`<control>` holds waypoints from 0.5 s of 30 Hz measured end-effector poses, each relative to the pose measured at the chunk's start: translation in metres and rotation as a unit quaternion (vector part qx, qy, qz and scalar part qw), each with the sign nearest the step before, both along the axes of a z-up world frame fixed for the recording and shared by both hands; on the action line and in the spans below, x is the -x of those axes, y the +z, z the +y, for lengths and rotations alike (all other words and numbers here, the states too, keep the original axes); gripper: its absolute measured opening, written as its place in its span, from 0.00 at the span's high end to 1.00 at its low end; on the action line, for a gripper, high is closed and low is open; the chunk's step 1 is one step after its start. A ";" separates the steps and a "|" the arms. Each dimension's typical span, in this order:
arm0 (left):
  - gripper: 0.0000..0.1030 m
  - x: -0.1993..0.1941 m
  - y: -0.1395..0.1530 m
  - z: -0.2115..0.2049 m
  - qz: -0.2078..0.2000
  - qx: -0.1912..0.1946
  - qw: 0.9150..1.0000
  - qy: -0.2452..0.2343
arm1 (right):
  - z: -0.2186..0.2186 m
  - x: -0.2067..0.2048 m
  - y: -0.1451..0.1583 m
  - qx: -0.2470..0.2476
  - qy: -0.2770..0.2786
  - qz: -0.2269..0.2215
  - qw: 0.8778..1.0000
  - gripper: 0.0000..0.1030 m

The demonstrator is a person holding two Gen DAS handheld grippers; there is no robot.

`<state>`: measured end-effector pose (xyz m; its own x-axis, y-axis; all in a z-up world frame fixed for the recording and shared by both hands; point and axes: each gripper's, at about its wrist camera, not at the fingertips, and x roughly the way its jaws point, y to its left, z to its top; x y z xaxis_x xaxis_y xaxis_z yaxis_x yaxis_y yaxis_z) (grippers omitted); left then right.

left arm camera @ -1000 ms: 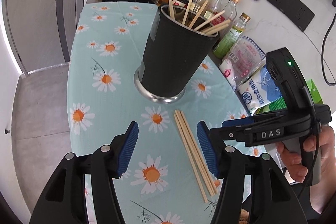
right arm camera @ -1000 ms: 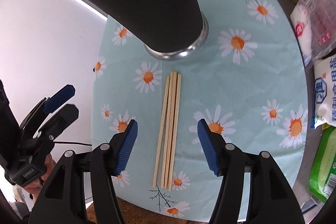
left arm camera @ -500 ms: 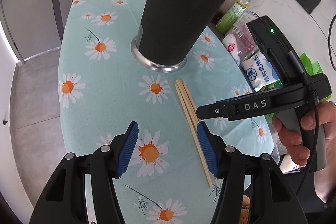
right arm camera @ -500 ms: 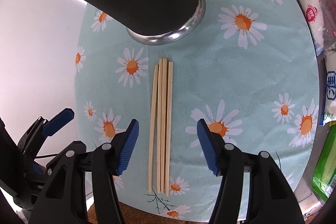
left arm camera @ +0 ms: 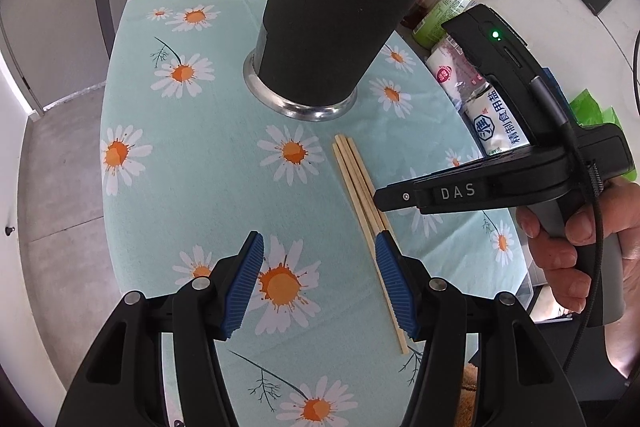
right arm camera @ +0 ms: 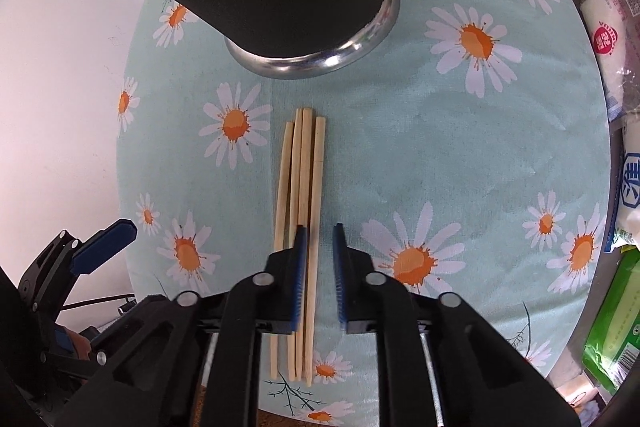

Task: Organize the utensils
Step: 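Close the right tool on one wooden chopstick from the pile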

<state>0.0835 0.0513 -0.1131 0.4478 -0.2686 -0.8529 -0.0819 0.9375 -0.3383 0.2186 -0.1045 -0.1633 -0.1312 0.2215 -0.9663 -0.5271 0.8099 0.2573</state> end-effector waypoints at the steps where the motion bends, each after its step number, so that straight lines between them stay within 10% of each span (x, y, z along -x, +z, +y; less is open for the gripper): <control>1: 0.45 0.000 -0.001 0.001 0.001 0.000 1.000 0.001 | 0.001 0.000 -0.001 0.001 0.000 0.000 1.000 0.90; 15: 0.45 -0.004 -0.007 0.002 0.014 0.001 1.000 0.001 | 0.016 0.012 -0.001 0.040 0.000 -0.025 0.999 0.95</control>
